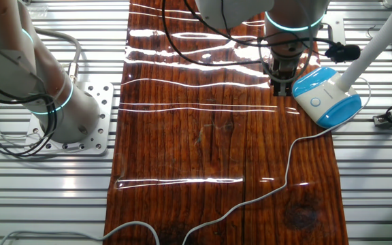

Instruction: Turn on the desk lamp by pressing the button

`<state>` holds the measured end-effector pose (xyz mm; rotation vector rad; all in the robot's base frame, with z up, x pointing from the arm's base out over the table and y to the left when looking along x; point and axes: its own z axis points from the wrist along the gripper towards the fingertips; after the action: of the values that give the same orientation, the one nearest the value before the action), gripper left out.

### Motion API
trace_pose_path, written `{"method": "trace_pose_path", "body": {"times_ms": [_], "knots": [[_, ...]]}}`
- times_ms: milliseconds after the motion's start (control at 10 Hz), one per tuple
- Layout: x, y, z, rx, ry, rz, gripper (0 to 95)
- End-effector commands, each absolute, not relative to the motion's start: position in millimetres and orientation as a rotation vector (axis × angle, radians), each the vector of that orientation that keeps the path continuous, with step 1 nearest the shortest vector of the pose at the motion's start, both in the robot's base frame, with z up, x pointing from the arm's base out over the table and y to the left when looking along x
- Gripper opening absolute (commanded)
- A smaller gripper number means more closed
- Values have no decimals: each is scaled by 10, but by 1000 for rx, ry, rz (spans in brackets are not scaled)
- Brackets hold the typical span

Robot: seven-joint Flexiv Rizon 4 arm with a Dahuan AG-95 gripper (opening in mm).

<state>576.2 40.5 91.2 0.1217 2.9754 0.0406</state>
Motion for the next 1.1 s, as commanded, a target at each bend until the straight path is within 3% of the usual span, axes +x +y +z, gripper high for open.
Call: {"method": "trace_pose_path", "body": {"times_ms": [100,1100], "knots": [[5776,413,906,114,2980,46,0],[6128,349,847,68,2958,47,0]]}}
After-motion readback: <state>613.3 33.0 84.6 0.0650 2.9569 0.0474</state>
